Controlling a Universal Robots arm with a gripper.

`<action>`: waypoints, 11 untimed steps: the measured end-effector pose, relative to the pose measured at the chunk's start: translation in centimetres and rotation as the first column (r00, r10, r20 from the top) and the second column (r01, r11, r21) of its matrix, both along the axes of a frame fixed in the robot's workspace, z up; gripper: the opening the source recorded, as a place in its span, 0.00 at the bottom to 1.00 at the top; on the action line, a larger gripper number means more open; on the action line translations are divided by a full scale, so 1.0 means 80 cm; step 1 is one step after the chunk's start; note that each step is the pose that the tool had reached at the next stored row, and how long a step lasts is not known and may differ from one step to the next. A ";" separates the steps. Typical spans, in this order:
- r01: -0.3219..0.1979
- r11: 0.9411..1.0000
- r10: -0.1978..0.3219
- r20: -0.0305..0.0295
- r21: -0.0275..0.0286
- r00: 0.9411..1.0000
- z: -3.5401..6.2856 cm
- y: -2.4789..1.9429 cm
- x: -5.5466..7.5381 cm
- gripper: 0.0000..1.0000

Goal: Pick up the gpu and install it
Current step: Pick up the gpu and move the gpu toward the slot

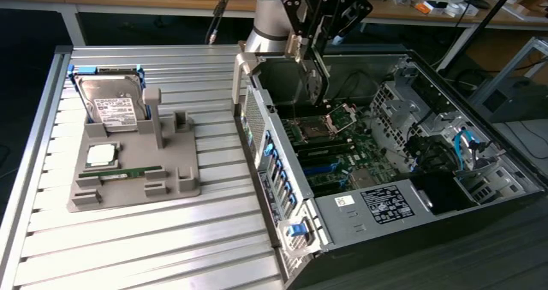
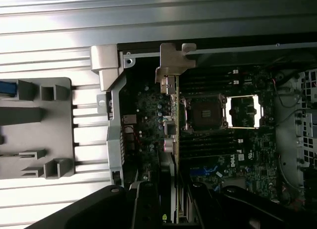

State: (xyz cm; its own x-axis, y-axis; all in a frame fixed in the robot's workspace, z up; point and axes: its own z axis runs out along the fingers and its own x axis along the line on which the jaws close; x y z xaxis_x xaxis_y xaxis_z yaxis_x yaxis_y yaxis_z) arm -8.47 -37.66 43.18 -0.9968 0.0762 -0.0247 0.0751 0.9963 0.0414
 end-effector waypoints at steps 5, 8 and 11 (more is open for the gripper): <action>0.000 1.000 0.000 0.000 0.000 1.000 -0.001 -0.0004 0.004 0.27; 0.000 1.000 0.000 0.000 0.000 1.000 -0.002 -0.0007 0.006 0.27; 0.000 1.000 0.000 0.000 0.000 1.000 -0.002 -0.0009 0.008 0.27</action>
